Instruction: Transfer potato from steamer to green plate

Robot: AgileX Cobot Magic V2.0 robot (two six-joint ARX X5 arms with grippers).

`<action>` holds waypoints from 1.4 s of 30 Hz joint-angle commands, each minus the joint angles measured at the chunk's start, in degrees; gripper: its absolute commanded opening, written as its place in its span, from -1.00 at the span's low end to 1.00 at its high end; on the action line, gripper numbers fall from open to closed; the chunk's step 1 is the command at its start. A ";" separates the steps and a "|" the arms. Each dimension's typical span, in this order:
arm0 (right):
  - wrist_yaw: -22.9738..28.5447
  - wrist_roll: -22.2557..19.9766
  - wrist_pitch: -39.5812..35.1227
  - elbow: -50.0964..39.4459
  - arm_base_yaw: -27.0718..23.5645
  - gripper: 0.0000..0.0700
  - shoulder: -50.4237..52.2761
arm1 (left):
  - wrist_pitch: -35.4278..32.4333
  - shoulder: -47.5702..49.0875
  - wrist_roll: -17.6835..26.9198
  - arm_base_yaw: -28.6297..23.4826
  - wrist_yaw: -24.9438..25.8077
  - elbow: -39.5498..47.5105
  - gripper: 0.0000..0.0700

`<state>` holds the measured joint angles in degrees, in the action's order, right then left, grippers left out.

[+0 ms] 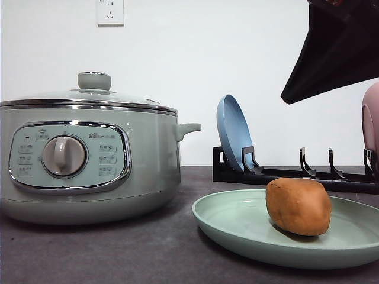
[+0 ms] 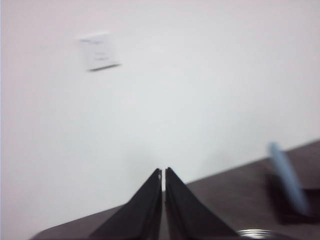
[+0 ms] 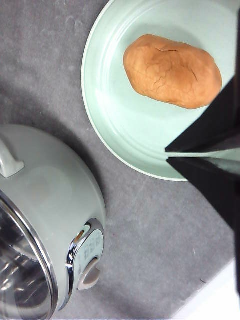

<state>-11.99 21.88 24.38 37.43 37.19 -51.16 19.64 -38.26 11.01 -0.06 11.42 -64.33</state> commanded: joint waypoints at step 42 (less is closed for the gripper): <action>0.00 -0.47 -0.37 0.92 0.57 -1.00 -0.31 | -11.00 38.10 -2.96 -1.48 -7.65 63.66 -0.99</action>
<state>-11.99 21.89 24.39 37.43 37.19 -51.13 9.10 -0.26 8.41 -1.41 3.97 -1.87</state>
